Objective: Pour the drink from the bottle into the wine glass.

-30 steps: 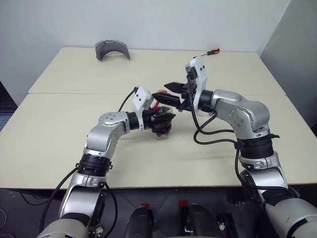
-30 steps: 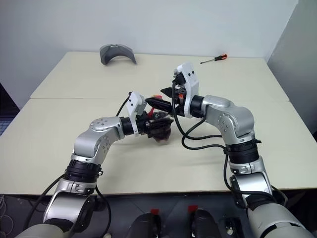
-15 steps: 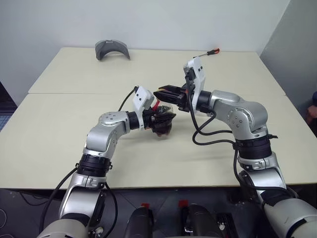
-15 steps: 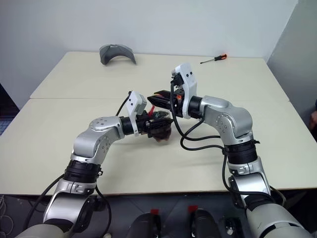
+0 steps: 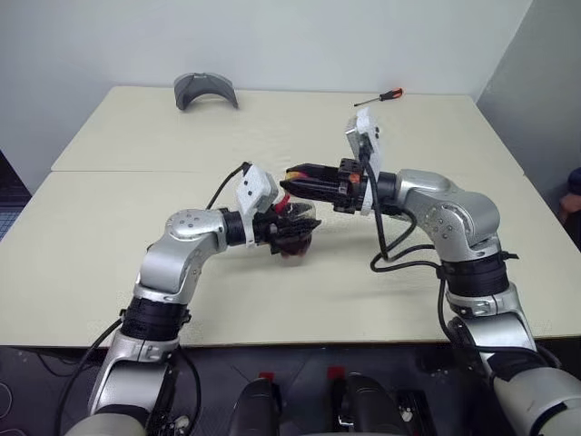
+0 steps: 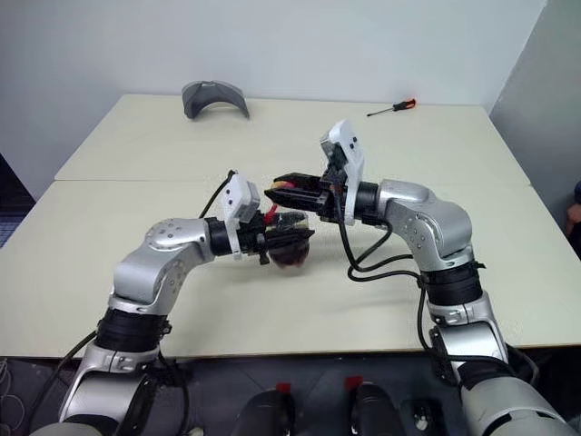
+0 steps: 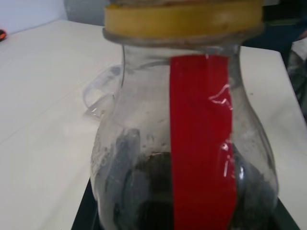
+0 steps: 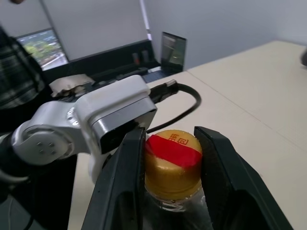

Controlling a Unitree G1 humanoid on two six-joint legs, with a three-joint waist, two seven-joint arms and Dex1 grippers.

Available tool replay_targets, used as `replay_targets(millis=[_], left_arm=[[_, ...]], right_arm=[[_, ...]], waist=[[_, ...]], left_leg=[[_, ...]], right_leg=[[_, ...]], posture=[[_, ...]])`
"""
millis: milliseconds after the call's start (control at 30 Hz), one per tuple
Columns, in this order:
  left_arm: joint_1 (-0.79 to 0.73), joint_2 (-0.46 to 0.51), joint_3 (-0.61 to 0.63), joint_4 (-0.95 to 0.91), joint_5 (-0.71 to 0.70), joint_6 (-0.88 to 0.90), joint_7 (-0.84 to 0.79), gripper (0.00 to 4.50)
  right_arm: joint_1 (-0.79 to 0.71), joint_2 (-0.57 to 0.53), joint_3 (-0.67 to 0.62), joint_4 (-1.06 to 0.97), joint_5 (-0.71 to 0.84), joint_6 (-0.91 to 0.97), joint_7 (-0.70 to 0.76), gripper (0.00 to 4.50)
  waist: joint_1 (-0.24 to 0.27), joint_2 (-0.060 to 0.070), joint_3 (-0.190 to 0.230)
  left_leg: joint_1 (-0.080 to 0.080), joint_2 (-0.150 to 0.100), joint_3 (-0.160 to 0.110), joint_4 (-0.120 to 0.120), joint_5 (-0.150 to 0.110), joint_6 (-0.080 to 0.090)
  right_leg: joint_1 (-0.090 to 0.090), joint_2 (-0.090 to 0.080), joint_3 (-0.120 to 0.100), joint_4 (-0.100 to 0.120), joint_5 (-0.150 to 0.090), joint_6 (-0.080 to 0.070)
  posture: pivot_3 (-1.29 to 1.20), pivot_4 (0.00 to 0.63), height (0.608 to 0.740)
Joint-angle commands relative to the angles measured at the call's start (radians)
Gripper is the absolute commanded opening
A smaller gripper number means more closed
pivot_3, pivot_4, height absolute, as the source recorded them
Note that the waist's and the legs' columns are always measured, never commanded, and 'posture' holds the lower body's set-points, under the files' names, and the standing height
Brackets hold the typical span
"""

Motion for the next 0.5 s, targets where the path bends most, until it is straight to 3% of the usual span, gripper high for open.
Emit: replay_targets(millis=[33,200,433,467,500], left_arm=[[0.024,0.023,-0.019,-0.122,-0.054,0.003,-0.047,1.6],[0.066,0.045,-0.023,-0.203,-0.091,0.027,-0.052,1.6],[0.073,0.037,-0.032,-0.212,-0.101,0.03,-0.032,1.6],[0.073,0.036,-0.03,-0.211,-0.101,0.031,-0.027,1.6],[0.075,0.034,-0.027,-0.207,-0.099,0.029,-0.02,1.6]], right_arm=[[-0.013,-0.008,0.027,-0.021,0.01,-0.109,0.136,1.25],[-0.027,-0.034,0.09,0.008,-0.019,-0.185,0.274,1.25],[-0.105,0.002,0.061,0.091,-0.006,-0.145,0.27,1.25],[-0.113,0.005,0.048,0.097,0.001,-0.129,0.256,1.98],[-0.116,0.003,0.033,0.097,0.013,-0.104,0.243,2.26]], waist=[[0.0,0.0,0.0],[0.001,0.0,0.0],[0.001,0.001,0.001],[0.001,0.001,0.001],[0.001,0.001,0.001]], left_leg=[[0.0,0.0,0.0,0.0,0.0,0.0],[0.0,0.0,-0.001,0.0,0.0,0.0],[0.0,0.001,-0.001,0.001,0.0,0.0],[0.0,0.001,-0.001,0.001,0.0,0.0],[0.0,0.001,-0.001,0.001,0.0,0.0]], right_leg=[[0.0,0.0,0.0,0.0,0.0,0.001],[0.0,0.0,0.0,0.001,-0.002,0.002],[0.0,0.001,0.0,0.001,-0.001,0.002],[0.0,0.001,0.0,0.001,-0.001,0.001],[0.0,0.001,0.0,0.001,-0.001,0.001]], posture=[[0.0,0.15,0.74],[0.0,0.15,0.74],[0.0,0.15,0.74],[0.0,0.15,0.74],[0.0,0.15,0.74]])
